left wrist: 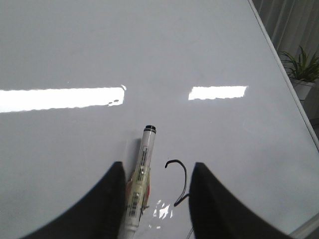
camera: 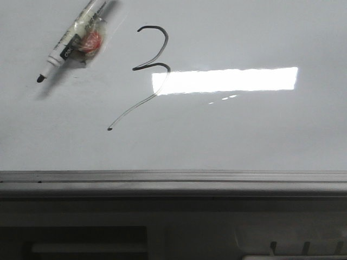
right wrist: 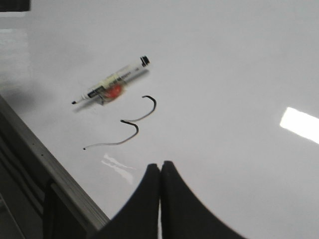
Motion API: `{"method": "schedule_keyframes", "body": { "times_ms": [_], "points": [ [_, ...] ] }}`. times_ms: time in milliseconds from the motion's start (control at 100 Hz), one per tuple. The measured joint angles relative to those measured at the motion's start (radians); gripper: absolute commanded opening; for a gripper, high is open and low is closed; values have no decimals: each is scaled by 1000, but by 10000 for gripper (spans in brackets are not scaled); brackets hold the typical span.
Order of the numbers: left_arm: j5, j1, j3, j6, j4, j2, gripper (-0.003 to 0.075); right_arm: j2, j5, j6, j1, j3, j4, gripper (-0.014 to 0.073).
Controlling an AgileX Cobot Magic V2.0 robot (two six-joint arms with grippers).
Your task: Write number 3 on whiteboard
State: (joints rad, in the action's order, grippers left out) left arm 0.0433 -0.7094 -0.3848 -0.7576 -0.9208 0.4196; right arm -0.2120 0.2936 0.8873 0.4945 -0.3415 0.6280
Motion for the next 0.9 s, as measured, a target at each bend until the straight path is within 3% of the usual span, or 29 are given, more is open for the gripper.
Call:
{"method": "schedule_keyframes", "body": {
  "times_ms": [60,240,900],
  "points": [
    [-2,0,37,-2,1,-50,-24,38,-29,0,0,51,-2,-62],
    [-6,0,98,-4,1,-125,-20,73,-52,-2,0,109,-2,-62],
    [-8,0,106,-4,1,-127,-20,73,-57,-2,0,119,-2,-62]
  ]
}}
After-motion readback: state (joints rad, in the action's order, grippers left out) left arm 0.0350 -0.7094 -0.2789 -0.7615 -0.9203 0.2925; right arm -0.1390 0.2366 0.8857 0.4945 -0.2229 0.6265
